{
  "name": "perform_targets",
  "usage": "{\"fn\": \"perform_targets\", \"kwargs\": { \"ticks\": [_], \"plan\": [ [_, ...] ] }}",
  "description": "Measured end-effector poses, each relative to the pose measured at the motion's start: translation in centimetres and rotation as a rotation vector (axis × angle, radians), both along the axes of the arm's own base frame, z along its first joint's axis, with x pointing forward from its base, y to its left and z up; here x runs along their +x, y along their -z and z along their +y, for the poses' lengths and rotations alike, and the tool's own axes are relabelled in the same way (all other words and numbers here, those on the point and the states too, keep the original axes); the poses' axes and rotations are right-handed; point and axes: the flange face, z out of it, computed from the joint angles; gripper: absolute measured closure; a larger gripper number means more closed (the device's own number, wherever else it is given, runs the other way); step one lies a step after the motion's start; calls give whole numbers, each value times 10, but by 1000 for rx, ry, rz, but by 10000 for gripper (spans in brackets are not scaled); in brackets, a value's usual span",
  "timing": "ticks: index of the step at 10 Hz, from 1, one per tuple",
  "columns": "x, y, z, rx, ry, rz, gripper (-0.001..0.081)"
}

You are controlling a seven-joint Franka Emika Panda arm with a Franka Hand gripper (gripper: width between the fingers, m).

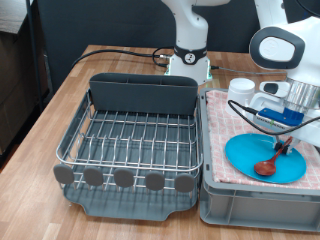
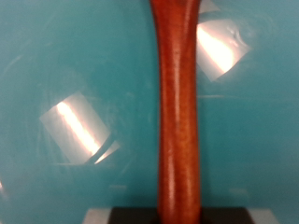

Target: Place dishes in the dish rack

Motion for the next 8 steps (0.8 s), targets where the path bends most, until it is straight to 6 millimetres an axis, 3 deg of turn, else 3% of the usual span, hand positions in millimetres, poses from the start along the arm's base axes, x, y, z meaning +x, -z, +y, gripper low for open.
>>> {"fn": "perform_targets", "kwargs": {
  "ticks": [3,8],
  "plan": [
    [3,-16,5,-9,-15,10,717],
    [3,-83,7,-18,8,25,717]
  ]
}}
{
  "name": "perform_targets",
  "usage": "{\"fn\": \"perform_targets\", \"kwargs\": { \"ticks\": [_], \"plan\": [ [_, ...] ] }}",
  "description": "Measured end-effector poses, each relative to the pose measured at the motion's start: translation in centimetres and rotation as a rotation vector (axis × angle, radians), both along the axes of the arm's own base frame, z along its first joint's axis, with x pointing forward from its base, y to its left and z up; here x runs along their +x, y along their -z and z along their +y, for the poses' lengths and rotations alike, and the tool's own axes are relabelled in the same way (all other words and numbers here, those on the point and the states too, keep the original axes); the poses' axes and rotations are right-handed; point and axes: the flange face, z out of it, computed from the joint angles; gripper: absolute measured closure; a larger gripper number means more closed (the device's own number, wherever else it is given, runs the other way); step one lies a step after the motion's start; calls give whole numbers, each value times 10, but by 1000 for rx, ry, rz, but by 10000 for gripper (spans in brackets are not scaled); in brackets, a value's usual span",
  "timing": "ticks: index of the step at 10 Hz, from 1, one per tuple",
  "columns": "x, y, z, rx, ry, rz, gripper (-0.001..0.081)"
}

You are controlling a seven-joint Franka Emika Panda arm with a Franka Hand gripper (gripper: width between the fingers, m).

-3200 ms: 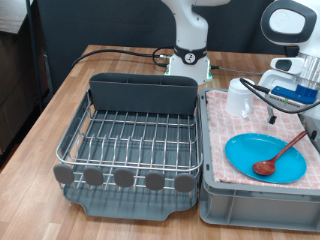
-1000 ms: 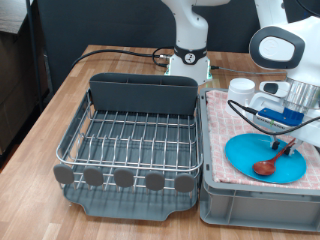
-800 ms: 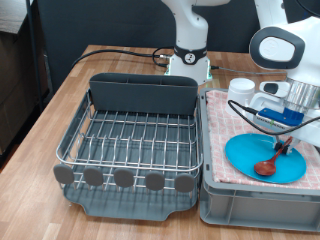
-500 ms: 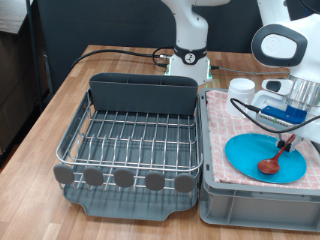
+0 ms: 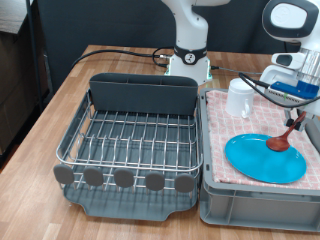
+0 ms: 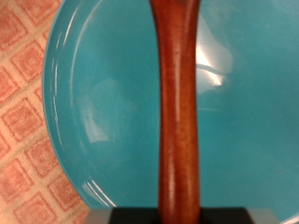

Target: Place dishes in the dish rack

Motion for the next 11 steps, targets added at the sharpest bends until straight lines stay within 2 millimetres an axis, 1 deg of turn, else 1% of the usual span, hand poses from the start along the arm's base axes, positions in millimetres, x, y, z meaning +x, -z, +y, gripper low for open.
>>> {"fn": "perform_targets", "kwargs": {
  "ticks": [2,4,5,7,11],
  "plan": [
    [-11,-21,-6,8,68,31,717],
    [-28,-35,-15,18,144,48,717],
    [-27,-34,-14,18,135,45,717],
    [-33,-35,-24,15,231,60,717],
    [-66,-50,-51,41,529,46,717]
  ]
}}
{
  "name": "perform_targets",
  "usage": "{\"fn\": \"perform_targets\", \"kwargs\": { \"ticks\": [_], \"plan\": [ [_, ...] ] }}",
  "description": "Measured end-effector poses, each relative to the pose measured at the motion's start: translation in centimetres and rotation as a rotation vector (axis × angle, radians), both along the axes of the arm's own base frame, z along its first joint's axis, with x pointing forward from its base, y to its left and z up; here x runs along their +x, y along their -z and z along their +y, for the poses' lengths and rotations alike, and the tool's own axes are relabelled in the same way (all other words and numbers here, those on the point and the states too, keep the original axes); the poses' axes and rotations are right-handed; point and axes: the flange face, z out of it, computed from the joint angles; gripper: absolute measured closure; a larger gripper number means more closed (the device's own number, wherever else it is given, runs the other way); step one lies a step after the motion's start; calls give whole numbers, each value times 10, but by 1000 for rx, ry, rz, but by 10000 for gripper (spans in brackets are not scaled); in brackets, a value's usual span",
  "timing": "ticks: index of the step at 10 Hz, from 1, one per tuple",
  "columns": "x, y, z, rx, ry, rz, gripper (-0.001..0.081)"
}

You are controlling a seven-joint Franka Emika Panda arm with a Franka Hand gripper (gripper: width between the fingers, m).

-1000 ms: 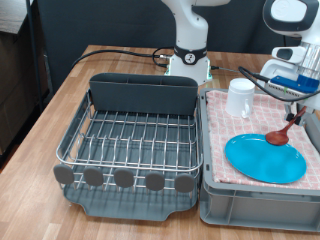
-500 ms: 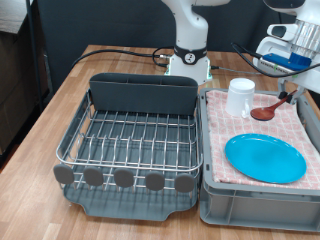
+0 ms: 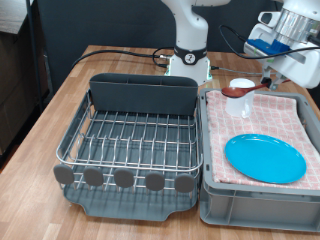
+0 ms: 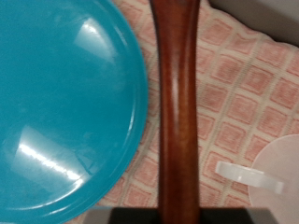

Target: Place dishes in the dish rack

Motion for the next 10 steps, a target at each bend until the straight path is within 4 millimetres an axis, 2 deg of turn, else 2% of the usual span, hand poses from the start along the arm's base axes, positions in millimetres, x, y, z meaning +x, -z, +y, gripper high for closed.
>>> {"fn": "perform_targets", "kwargs": {
  "ticks": [2,4,10],
  "plan": [
    [-18,-7,-13,39,53,-43,717],
    [-19,-5,-15,16,63,-14,717],
    [-50,-20,-82,48,282,40,717]
  ]
}}
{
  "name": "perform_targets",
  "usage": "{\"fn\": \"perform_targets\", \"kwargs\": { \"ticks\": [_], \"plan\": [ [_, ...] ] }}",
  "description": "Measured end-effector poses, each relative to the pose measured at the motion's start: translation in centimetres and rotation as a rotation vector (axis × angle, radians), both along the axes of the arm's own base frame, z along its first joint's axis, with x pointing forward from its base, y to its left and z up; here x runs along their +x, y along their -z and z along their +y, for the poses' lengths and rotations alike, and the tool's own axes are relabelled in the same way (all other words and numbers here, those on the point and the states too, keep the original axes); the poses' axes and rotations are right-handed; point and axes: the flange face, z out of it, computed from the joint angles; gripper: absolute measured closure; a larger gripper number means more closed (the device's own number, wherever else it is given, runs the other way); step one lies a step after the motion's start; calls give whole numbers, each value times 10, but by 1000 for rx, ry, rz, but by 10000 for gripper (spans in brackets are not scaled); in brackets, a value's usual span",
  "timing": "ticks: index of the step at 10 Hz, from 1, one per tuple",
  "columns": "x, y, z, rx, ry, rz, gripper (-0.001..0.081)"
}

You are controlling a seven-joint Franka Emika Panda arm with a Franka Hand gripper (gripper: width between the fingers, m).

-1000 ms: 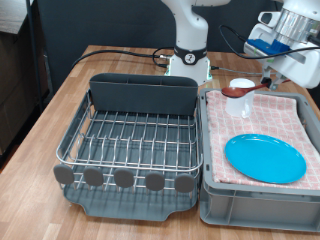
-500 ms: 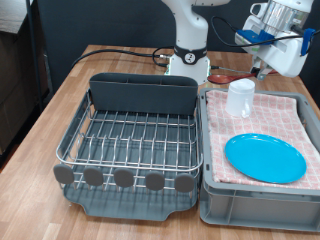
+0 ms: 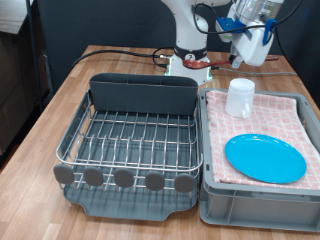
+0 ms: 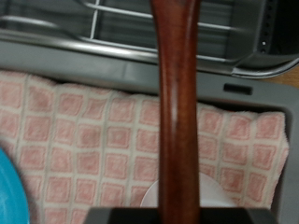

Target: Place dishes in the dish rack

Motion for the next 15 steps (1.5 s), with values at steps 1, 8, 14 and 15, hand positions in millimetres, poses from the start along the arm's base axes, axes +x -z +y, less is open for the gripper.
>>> {"fn": "perform_targets", "kwargs": {
  "ticks": [1,8,14,15],
  "plan": [
    [-6,-1,-12,11,21,-6,717],
    [-37,-9,-63,17,159,44,717],
    [-71,-24,-132,102,140,4,717],
    [-73,-23,-140,144,130,10,717]
  ]
}}
